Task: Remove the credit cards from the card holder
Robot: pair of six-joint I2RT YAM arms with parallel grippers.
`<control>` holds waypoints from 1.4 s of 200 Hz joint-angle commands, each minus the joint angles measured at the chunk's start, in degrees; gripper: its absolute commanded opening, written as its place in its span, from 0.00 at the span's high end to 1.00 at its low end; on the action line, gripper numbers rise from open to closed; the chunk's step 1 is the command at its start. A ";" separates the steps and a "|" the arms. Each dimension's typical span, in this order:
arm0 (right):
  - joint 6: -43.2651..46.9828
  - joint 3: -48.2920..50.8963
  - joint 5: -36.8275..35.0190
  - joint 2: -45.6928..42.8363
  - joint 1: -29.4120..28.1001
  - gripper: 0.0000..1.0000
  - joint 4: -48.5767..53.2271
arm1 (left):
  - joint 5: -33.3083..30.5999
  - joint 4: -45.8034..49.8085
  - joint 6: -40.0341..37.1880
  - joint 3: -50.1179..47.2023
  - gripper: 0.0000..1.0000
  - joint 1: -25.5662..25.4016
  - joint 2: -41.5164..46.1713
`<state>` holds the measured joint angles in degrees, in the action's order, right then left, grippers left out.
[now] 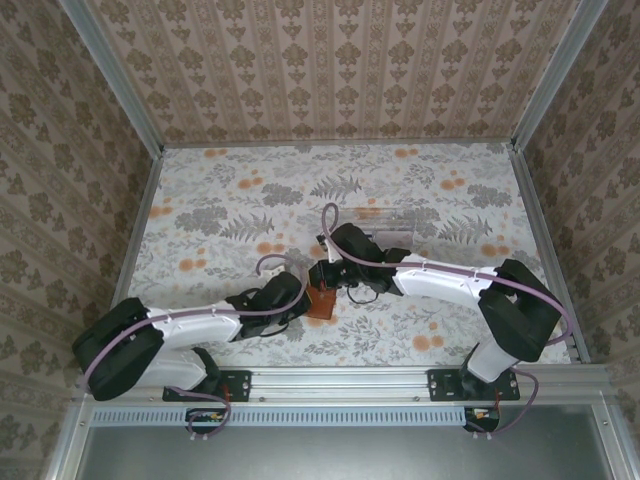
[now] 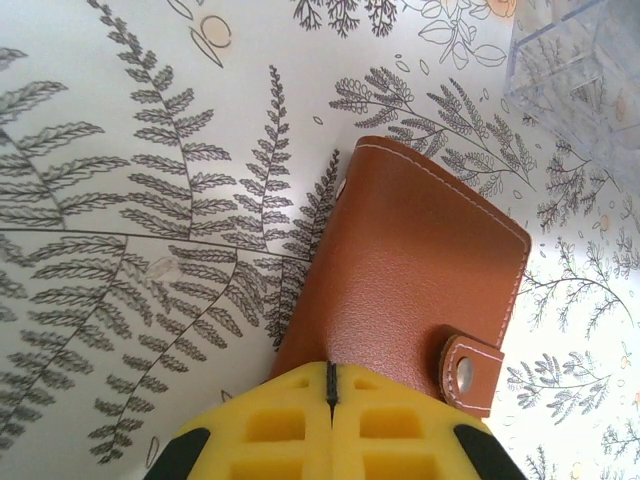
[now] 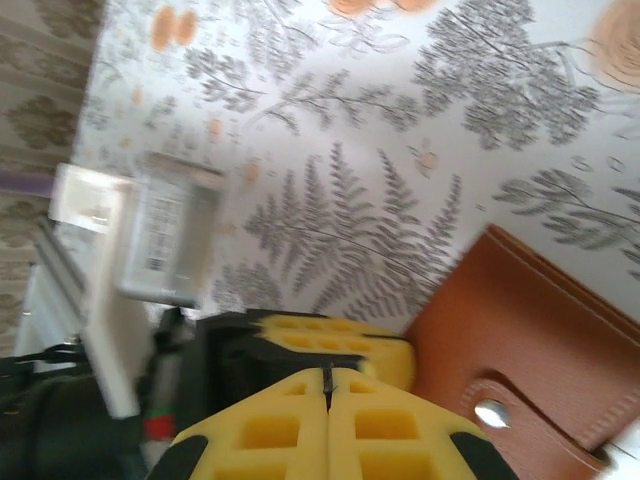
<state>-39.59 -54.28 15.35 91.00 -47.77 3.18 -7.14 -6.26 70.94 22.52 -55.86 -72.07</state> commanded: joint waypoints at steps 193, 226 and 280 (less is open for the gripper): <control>2.19 -16.52 -5.26 17.65 0.22 0.41 14.55 | -2.62 6.72 -0.36 -5.48 0.94 -3.31 12.41; 5.16 -18.85 -9.55 17.22 -0.50 0.40 20.14 | -5.27 12.36 -0.71 -4.68 0.92 -3.39 17.62; 15.13 -19.27 -23.52 12.83 -6.54 0.43 30.74 | -11.64 28.13 -1.33 -5.88 0.68 -0.40 40.09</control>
<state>-30.28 -71.96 -0.58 106.32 -51.77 26.02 -14.24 12.10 69.36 16.88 -57.78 -39.86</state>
